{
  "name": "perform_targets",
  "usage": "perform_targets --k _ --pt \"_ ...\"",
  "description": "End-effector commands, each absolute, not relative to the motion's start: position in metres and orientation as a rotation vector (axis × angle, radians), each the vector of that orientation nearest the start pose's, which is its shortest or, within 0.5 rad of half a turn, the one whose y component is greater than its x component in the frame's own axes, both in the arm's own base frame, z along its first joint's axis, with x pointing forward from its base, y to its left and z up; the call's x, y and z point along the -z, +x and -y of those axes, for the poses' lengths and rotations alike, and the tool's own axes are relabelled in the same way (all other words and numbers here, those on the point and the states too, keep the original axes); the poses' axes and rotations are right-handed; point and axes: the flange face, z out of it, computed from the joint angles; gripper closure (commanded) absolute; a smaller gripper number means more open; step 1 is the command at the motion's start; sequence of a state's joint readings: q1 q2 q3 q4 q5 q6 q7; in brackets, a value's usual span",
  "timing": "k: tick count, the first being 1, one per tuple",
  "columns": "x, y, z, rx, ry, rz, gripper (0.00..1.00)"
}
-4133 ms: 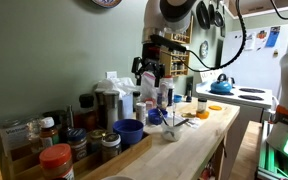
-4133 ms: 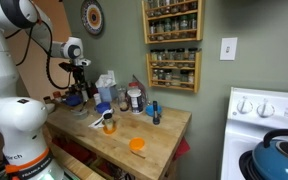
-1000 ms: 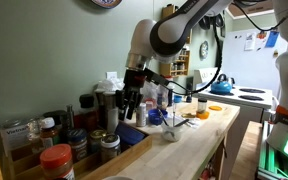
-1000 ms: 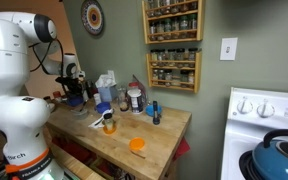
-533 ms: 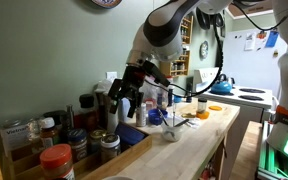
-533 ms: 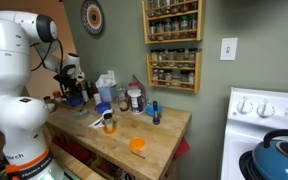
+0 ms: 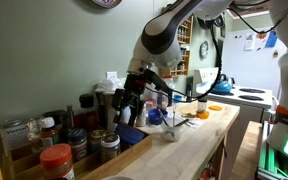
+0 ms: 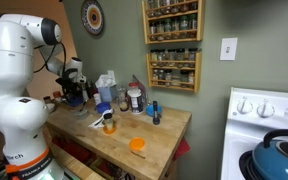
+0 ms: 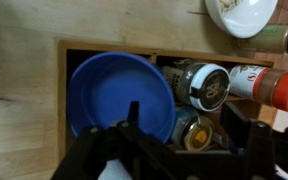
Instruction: Stack up the blue cups
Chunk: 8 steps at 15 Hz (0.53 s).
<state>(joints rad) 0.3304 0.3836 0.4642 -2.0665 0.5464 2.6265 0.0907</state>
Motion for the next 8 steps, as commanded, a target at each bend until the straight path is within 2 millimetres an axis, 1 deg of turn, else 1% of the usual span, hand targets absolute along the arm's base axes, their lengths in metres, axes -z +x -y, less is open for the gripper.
perform_targets --k 1,6,7,8 --pt "-0.274 0.4414 -0.423 -0.082 -2.592 0.284 0.49" --pt "-0.2747 0.4397 -0.4258 -0.087 -2.594 0.303 0.87" --pt "-0.2748 0.4396 -0.4255 -0.089 -2.597 0.303 0.95" --pt "-0.2749 0.4397 -0.4251 -0.087 -2.6 0.301 0.99"
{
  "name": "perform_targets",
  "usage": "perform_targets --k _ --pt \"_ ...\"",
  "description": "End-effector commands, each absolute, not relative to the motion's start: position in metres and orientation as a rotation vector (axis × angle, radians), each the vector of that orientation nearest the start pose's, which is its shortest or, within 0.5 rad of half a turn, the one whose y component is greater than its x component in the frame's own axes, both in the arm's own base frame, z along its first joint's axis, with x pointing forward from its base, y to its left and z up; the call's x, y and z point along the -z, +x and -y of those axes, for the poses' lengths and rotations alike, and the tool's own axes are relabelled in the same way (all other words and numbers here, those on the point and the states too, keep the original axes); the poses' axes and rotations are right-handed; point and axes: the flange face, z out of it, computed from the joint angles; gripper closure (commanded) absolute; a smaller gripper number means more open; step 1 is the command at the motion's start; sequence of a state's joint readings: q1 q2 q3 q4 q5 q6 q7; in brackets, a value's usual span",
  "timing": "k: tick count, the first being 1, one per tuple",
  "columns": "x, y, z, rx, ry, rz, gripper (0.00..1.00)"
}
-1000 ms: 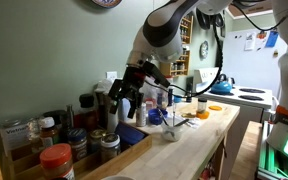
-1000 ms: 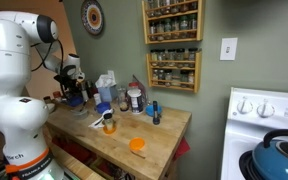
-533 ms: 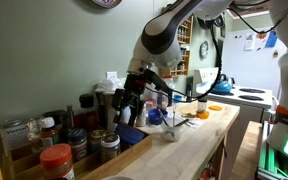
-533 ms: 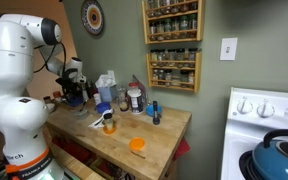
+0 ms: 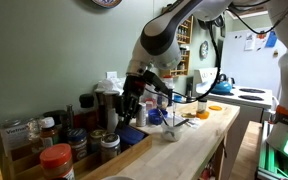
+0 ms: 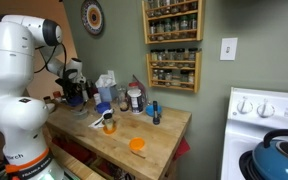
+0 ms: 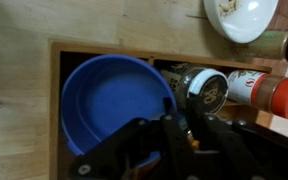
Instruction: Stack up the blue cups
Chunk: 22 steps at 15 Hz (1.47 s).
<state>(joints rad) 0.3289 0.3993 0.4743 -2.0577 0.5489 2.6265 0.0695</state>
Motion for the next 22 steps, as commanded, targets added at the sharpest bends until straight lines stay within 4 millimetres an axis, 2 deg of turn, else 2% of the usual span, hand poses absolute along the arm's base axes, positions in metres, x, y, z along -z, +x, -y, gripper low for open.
perform_targets --k 1,5,9,11,15,18,21,22 --pt "-0.275 0.439 -0.424 -0.086 -2.604 0.298 1.0" --pt "-0.288 0.438 -0.424 -0.059 -2.605 0.301 0.99" --pt "-0.333 0.426 -0.431 -0.051 -2.549 0.34 0.99" --pt "-0.358 0.42 -0.427 -0.057 -2.577 0.319 0.99" --pt "-0.407 0.417 -0.4 0.051 -2.797 0.275 0.99" --pt "-0.428 0.424 -0.374 0.115 -2.943 0.183 0.99" --pt "-0.441 0.434 -0.344 0.18 -3.067 0.035 0.99" --pt "-0.441 0.435 -0.345 0.156 -3.098 -0.044 0.99"
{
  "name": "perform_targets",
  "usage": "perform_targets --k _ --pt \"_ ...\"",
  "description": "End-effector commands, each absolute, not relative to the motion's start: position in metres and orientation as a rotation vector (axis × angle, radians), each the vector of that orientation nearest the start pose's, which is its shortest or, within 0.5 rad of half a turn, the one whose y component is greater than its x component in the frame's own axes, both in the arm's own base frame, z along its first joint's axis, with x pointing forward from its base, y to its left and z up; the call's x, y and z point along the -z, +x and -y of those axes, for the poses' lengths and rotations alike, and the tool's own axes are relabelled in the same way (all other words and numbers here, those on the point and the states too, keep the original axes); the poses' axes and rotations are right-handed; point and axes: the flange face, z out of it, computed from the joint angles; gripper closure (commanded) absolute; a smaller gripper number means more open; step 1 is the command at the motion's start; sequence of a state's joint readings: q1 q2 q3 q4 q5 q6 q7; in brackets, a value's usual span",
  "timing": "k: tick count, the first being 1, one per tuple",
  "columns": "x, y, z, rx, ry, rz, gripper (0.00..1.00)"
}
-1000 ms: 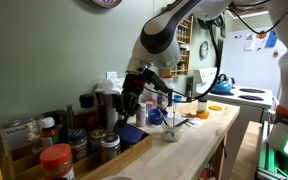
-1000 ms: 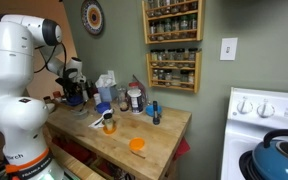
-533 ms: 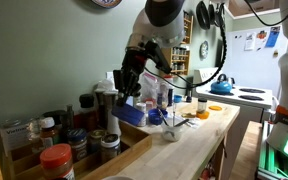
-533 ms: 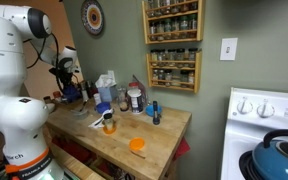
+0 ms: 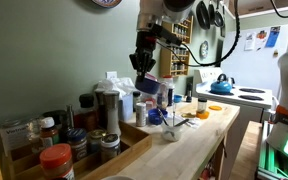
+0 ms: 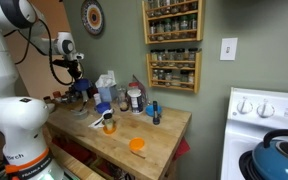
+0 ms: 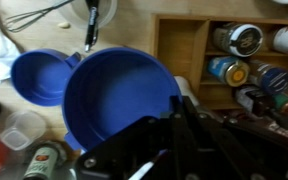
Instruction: Stack up the blue cups
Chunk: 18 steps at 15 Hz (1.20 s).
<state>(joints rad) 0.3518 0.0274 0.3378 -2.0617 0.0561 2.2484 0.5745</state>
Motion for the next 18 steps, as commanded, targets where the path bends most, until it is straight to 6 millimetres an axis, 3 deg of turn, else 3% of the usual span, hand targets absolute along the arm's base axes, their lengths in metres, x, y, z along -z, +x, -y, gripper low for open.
perform_targets --k 1,3,7,13,15,16,18 --pt "-0.44 0.441 -0.354 0.15 -3.032 0.065 0.95" --pt "-0.442 0.442 -0.348 0.151 -3.066 -0.003 0.99" --pt "-0.412 0.451 -0.32 0.002 -3.119 -0.04 0.99" --pt "-0.376 0.483 -0.272 -0.025 -3.138 -0.012 0.99" --pt "-0.37 0.492 -0.272 -0.117 -3.026 0.009 0.99" --pt "-0.377 0.486 -0.271 -0.066 -3.108 -0.023 0.95" --pt "-0.371 0.49 -0.27 -0.113 -3.057 -0.003 0.95"
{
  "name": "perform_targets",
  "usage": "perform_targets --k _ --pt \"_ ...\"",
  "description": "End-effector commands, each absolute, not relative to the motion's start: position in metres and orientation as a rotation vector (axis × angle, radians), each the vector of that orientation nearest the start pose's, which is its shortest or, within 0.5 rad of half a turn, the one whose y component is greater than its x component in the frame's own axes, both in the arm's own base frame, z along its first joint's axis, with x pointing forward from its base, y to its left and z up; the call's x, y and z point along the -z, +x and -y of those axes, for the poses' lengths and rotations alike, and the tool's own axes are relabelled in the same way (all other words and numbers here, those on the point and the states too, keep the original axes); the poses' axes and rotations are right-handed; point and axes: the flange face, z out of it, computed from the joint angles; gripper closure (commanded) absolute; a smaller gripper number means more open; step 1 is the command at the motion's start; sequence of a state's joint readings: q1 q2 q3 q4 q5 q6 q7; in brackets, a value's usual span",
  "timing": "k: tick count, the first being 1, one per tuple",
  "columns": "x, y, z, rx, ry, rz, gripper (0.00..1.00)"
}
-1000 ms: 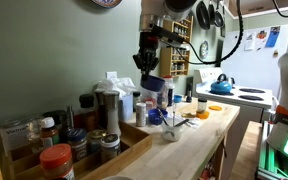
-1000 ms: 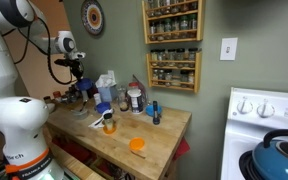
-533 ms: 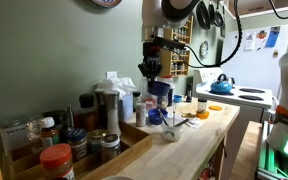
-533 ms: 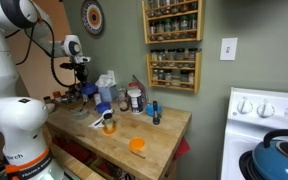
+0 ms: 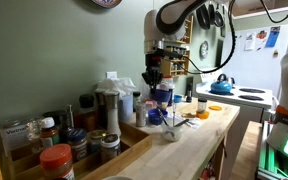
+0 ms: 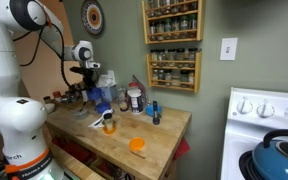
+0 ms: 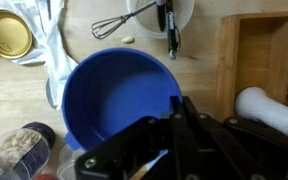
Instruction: Stack up the blue cups
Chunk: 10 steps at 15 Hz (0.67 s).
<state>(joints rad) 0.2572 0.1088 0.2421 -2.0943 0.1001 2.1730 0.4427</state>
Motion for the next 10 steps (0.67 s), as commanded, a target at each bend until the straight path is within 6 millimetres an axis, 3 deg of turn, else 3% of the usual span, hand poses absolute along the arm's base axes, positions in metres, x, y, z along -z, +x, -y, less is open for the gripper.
perform_targets --k 1,6,10 --pt "-0.37 0.491 -0.27 -0.12 -3.049 -0.002 0.99" --pt "-0.329 0.507 -0.261 -0.042 -3.225 0.036 0.99" --pt "-0.3 0.516 -0.263 -0.049 -3.269 0.064 0.99"
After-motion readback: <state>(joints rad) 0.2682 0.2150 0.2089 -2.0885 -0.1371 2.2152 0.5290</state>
